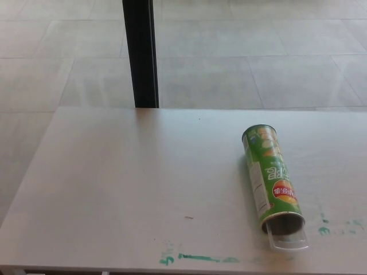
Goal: Use the finger on the right hand of the robot to pull out the chips tray kept inside a container in the middle of the desk
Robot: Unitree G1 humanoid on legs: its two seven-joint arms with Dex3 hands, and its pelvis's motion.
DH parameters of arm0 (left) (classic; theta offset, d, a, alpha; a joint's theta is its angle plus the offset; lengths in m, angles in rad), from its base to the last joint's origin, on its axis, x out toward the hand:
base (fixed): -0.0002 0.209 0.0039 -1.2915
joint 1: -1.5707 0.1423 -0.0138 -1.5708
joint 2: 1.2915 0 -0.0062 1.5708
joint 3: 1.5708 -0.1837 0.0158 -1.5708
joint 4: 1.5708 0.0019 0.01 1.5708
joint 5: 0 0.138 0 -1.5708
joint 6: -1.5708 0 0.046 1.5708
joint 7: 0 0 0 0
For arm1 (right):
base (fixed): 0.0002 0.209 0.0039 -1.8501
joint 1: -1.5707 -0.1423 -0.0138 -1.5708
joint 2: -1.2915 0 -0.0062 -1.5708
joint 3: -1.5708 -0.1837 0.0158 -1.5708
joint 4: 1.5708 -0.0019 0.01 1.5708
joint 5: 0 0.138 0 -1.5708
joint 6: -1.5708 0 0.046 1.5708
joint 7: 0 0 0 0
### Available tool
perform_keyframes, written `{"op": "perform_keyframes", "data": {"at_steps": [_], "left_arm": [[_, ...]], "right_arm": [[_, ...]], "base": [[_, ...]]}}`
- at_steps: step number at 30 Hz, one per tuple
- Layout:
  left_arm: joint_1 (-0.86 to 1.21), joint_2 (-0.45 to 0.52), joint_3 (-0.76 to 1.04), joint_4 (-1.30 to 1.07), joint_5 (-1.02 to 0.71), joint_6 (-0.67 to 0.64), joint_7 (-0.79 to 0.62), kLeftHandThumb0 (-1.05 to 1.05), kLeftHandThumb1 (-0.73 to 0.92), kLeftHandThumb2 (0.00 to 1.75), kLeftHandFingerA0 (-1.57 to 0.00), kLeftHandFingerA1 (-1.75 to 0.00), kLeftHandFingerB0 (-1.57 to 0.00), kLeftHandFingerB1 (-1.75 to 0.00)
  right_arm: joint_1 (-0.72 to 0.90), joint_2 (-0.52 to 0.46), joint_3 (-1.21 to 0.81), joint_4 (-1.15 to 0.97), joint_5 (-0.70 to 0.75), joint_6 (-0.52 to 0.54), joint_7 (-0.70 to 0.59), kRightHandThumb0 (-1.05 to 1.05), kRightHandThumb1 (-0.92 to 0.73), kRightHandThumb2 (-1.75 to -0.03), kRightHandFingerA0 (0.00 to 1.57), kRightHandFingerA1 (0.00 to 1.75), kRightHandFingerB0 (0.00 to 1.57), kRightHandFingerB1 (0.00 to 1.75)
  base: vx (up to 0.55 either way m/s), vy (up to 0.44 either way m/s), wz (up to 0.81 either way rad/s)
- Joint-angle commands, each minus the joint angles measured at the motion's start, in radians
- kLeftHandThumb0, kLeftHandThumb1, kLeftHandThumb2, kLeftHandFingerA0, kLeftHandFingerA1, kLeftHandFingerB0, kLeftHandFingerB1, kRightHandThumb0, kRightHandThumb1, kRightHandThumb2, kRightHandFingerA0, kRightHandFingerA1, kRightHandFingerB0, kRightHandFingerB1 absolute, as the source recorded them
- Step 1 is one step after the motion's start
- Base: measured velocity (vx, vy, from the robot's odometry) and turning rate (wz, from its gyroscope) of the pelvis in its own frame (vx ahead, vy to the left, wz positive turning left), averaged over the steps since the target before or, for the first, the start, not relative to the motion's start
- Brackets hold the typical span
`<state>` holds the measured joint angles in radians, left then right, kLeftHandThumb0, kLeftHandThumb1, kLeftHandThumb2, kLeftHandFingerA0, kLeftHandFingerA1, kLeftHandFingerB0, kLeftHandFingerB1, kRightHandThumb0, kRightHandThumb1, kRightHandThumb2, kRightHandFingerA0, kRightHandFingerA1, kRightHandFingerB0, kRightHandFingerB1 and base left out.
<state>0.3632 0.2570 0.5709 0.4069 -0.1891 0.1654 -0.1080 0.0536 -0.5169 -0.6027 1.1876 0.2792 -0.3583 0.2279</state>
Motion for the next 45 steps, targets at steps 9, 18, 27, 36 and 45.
{"op": "perform_keyframes", "data": {"at_steps": [9, 18, 27, 36, 45], "left_arm": [[0.013, 0.026, -0.007, -0.002, -0.015, 0.007, -0.001, -0.46, 0.69, 0.59, -0.54, -0.56, -0.5, -0.47], [0.0, 0.029, -0.006, 0.018, -0.024, 0.006, 0.001, -0.45, 0.67, 0.59, -0.56, -0.6, -0.51, -0.48], [-0.003, 0.032, -0.012, 0.021, -0.02, -0.011, -0.002, -0.46, 0.68, 0.6, -0.54, -0.57, -0.5, -0.48], [-0.007, 0.027, -0.003, -0.006, -0.048, -0.011, -0.018, -0.46, 0.69, 0.6, -0.51, -0.58, -0.48, -0.47], [-0.024, 0.029, -0.005, 0.019, -0.048, -0.03, -0.023, -0.45, 0.69, 0.59, -0.55, -0.58, -0.52, -0.48]], "right_arm": [[0.004, -0.023, 0.004, 0.008, 0.014, 0.002, 0.003, -0.59, -0.74, -0.62, 0.46, 0.57, 0.3, 0.37], [0.003, -0.027, 0.011, 0.004, 0.007, -0.006, 0.012, -0.58, -0.76, -0.62, 0.48, 0.59, 0.27, 0.36], [-0.008, -0.026, -0.006, -0.002, 0.034, 0.015, 0.029, -0.57, -0.72, -0.61, 0.5, 0.6, 0.31, 0.36], [0.003, -0.012, 0.026, -0.046, -0.007, -0.049, 0.008, -0.56, -0.75, -0.62, 0.52, 0.54, 0.31, 0.35], [-0.001, -0.004, 0.027, -0.061, 0.014, -0.045, 0.01, -0.62, -0.59, -0.91, 0.48, 0.64, 0.25, 0.49]], "base": [[0.0, 0.0, 0.0], [0.0, 0.0, 0.0], [0.0, 0.0, 0.0], [0.0, 0.0, 0.0], [0.0, 0.0, 0.0]]}}
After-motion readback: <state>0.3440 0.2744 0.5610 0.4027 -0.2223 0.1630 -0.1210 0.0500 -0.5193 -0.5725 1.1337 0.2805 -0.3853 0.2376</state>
